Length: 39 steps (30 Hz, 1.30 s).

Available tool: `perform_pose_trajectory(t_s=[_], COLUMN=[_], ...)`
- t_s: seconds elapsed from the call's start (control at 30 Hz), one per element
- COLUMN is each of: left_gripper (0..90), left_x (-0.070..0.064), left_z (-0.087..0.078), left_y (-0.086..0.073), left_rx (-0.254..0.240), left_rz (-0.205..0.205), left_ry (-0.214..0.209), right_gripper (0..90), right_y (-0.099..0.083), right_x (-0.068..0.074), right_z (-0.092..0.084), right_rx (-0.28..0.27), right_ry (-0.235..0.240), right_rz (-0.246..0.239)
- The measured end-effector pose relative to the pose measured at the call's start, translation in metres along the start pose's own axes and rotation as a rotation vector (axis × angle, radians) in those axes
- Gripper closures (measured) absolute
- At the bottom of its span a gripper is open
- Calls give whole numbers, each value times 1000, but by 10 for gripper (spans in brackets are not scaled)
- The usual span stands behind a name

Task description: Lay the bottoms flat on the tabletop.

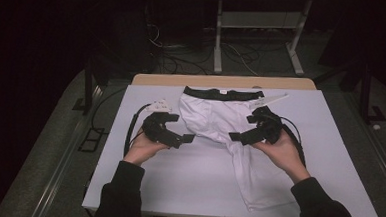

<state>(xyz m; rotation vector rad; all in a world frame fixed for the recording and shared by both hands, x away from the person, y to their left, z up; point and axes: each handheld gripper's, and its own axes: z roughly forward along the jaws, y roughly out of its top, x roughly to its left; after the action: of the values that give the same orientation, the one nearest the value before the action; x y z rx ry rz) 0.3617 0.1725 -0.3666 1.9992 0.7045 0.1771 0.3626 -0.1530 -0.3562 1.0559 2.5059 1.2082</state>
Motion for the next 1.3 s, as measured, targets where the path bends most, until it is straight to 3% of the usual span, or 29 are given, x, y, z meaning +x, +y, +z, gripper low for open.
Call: perform_pose_trajectory(t_s=[0.33,0.53,0.67,1.0,1.23,1.3], left_gripper=[2,2,2,2,2,2], left_x=[28,42,48,51,51,51], left_z=[-9,-10,-8,1,4,5], left_y=[-18,-30,-36,-41,-43,-43], left_rx=[-27,-34,-37,-38,-25,-25], left_rz=[-90,-141,-165,-160,-160,-152], left_ry=[67,89,116,155,156,155], right_gripper=[61,71,123,202,285,348], right_y=[28,35,37,40,39,37], right_x=[12,15,16,21,24,23], right_z=[39,66,83,123,148,152], right_rx=[42,68,84,145,197,206], right_ry=[14,29,52,65,7,0], right_rz=[-64,-89,-95,-107,-156,-154])
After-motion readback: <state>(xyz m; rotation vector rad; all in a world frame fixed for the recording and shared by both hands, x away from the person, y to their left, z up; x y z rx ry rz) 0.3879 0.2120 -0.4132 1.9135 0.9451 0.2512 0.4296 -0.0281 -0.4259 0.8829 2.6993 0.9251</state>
